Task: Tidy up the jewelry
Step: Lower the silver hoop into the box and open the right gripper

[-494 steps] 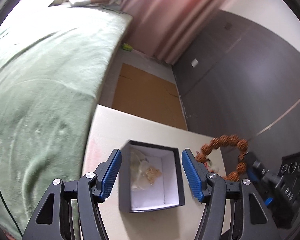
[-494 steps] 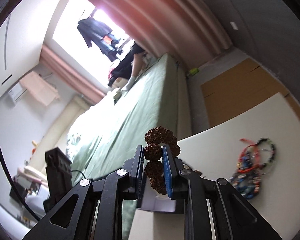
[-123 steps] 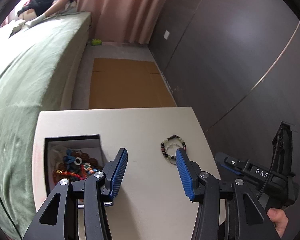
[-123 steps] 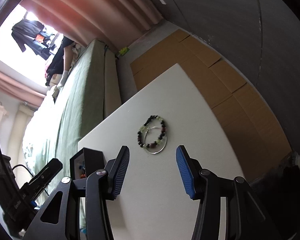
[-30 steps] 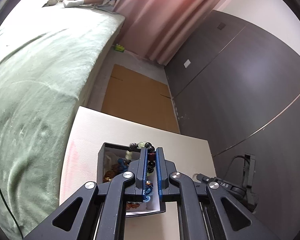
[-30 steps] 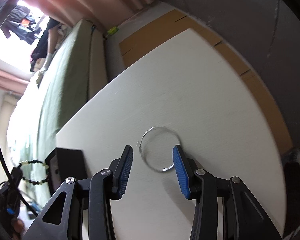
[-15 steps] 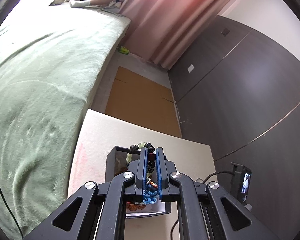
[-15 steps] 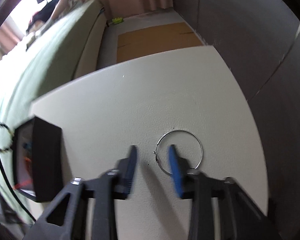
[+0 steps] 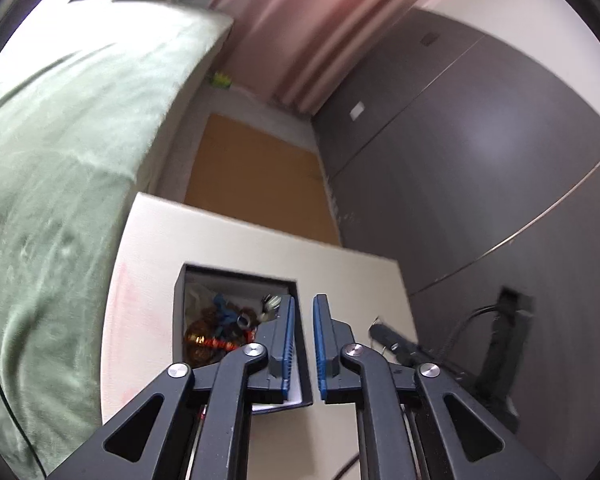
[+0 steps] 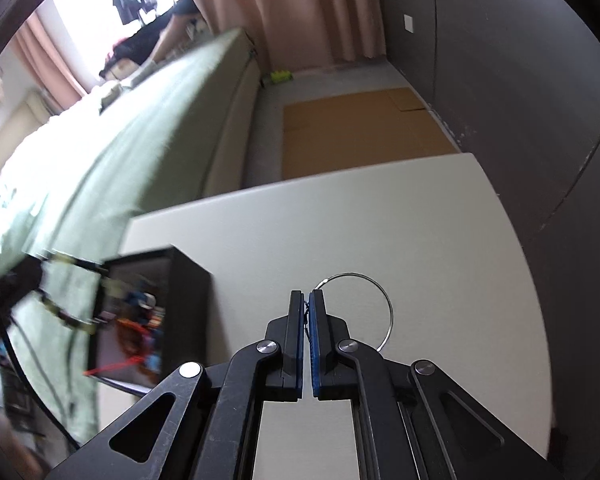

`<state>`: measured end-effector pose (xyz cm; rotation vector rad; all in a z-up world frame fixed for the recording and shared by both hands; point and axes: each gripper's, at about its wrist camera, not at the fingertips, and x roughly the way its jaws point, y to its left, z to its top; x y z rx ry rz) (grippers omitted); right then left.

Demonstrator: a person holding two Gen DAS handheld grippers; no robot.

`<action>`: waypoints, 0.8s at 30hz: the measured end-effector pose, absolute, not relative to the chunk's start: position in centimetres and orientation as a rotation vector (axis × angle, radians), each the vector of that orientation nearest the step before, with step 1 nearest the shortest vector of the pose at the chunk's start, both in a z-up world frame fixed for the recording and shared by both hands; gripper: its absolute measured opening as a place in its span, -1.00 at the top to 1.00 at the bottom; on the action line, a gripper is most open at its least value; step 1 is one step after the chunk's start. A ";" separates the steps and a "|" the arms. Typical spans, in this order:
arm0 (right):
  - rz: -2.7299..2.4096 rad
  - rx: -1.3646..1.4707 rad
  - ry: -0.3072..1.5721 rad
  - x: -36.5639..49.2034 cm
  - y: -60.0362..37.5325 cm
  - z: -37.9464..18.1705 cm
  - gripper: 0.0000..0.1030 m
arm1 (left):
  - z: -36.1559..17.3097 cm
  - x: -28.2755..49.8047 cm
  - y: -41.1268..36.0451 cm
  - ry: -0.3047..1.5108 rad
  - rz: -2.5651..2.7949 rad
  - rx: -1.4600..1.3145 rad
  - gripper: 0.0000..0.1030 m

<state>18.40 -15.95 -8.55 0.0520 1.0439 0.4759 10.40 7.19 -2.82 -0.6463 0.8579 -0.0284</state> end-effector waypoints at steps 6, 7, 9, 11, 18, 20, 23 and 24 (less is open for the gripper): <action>0.537 0.133 1.022 17.8 -14.7 -7.7 0.93 | -3.3 9.6 8.9 0.851 0.024 -0.690 0.29; 0.549 0.146 1.015 17.6 -14.3 -7.4 0.93 | -3.2 9.4 9.2 0.843 0.029 -0.691 0.28; 0.573 0.168 0.998 17.2 -13.9 -7.1 0.93 | -3.0 9.0 9.9 0.830 0.037 -0.696 0.28; 0.603 0.193 0.978 17.2 -13.4 -6.6 0.93 | -3.0 8.7 10.5 0.826 0.045 -0.705 0.28; 0.714 0.253 0.922 16.4 -11.2 -5.5 0.93 | -3.1 7.7 12.2 0.813 0.082 -0.728 0.27; 0.754 0.283 0.920 16.2 -10.3 -5.5 0.93 | -3.0 7.3 12.8 0.803 0.090 -0.738 0.27; 0.807 0.320 0.921 15.9 -9.0 -5.5 0.93 | -2.9 7.1 13.5 0.792 0.109 -0.746 0.27; 0.827 0.331 0.922 15.8 -8.5 -5.6 0.92 | -2.9 7.0 13.7 0.790 0.114 -0.750 0.27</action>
